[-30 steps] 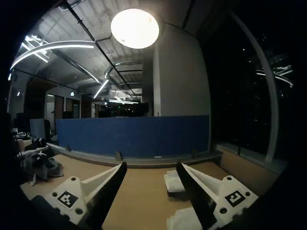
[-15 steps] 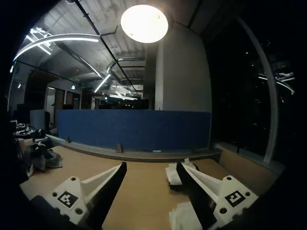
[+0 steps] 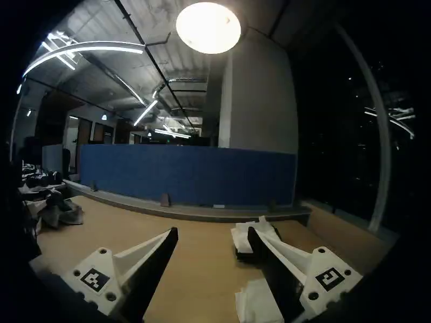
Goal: Fold towel
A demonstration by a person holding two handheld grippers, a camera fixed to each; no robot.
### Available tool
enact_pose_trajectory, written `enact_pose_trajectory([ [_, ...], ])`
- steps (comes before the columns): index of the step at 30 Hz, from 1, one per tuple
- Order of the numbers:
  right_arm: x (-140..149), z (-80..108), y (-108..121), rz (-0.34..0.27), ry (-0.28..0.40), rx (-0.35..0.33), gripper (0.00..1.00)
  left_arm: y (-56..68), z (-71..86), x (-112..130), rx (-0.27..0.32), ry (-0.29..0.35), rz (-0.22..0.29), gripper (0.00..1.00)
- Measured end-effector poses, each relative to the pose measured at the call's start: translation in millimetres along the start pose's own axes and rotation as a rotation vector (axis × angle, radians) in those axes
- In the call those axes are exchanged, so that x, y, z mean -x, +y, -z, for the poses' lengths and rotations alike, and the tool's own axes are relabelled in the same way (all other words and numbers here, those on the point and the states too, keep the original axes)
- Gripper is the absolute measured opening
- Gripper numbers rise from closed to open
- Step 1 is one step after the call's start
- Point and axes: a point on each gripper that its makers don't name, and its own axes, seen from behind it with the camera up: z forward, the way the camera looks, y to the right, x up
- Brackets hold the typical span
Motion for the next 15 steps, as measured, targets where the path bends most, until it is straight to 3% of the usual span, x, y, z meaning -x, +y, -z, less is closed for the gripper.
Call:
enact_pose_trajectory([
  [6,-5.4,-8.8,-4.5,0.037,0.017,-0.004,1.00,-14.3,-0.6,18.8,-0.022,0.015,0.017,0.94],
  [15,-5.0,-12.7,-18.8,0.041,0.036,-0.017,1.00,-23.8,-0.8,37.4,-0.031,0.020,0.036,0.94],
])
